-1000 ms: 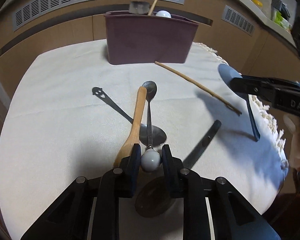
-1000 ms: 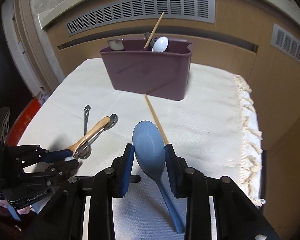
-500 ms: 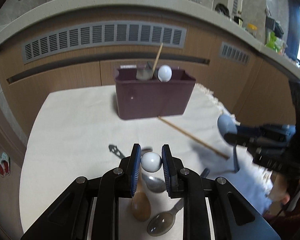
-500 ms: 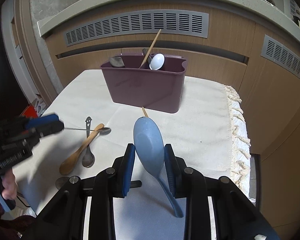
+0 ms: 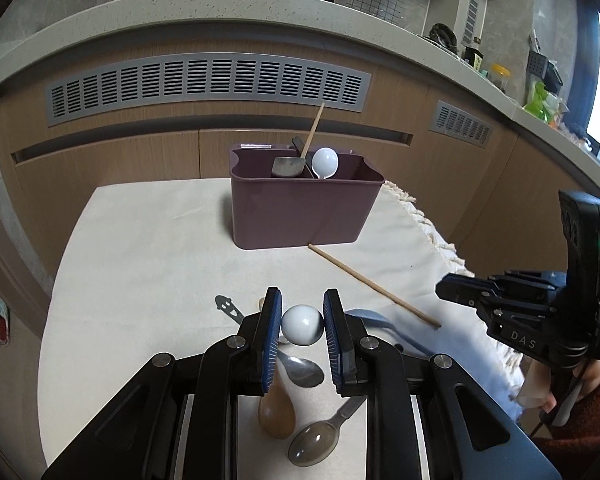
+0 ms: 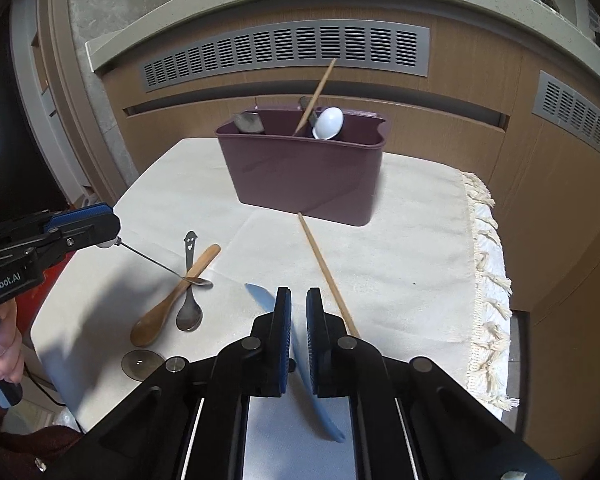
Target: Organize utensils
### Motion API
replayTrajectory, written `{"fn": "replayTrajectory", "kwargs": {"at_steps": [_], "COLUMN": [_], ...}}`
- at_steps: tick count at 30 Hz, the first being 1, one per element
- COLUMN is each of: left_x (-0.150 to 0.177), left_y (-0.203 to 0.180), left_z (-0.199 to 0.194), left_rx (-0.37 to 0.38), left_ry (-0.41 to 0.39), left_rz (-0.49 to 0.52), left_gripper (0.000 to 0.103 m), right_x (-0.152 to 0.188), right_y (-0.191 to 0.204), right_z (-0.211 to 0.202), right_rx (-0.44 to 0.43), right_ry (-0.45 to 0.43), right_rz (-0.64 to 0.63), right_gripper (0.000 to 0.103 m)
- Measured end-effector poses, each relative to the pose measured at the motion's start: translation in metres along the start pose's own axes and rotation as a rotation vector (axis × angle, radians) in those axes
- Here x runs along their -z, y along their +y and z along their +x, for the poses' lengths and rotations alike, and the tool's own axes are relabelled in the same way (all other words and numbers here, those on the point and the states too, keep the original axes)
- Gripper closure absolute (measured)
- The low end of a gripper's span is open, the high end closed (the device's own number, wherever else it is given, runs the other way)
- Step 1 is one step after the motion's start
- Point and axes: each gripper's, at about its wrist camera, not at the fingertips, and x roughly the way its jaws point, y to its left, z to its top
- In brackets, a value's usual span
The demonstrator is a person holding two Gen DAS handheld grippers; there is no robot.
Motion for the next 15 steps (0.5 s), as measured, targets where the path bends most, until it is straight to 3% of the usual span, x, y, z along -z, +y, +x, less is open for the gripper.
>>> {"fn": "replayTrajectory", "kwargs": {"at_steps": [7,10,15], "left_x": [-0.011,-0.012,-0.01], "left_y": [0.002,0.002,0.004], "left_z": [-0.006,-0.006,-0.004], "left_rx": [0.027,0.027,0.032], "left_ry": [-0.028,-0.028,-0.02], "left_rz": [-0.04,-0.033,-0.038], "left_gripper": [0.081,0.081,0.081], "right_x": [0.016,0.021,0.026], "right_y": [-0.036,-0.045,-0.025], "right_z": [-0.009,-0.003,0.021], "right_rx": [0.015,-0.047,-0.09], "right_ry": [0.017,0.076,0.141], "right_rz": [0.039,0.041,-0.087], "right_gripper": [0.094,0.091,0.091]}}
